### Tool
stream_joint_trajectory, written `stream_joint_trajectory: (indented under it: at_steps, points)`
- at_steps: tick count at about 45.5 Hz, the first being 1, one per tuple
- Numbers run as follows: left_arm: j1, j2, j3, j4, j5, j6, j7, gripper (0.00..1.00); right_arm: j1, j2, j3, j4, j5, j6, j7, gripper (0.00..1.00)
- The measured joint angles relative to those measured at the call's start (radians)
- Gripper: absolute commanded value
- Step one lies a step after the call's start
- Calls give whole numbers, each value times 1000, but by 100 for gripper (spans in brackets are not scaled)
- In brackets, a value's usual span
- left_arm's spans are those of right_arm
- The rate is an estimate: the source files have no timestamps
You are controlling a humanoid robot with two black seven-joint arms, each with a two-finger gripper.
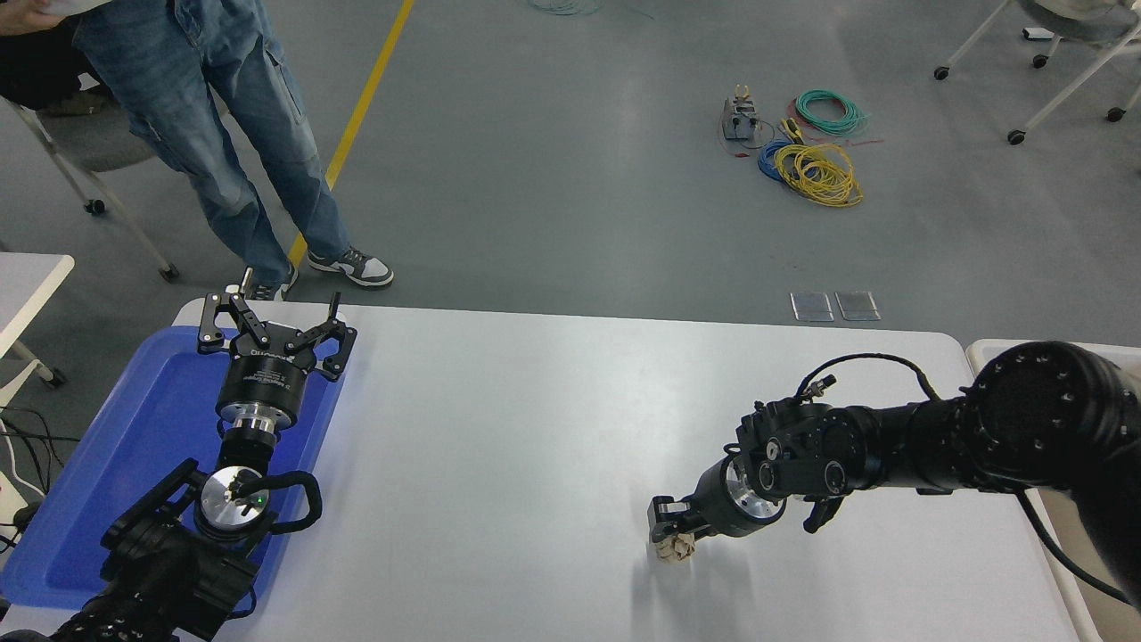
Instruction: Pick up paper ball place in dustbin
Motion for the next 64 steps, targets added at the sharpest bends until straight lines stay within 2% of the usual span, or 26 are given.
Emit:
stream_joint_trajectory:
  at_steps: [11, 28, 48, 64]
  points:
    - [0, 0, 0, 0, 0, 0, 0, 100, 24, 0, -3, 5, -27, 1, 20, 9]
    - [-1, 0, 0, 0, 0, 0, 0, 100, 184, -11, -37, 86, -27, 5, 27, 9]
    - [0, 0, 0, 0, 0, 0, 0, 100, 495, -168, -97, 249, -24, 81, 27, 9]
    - [0, 0, 0, 0, 0, 0, 0, 100, 745, -300, -114, 325, -25, 200, 26, 10]
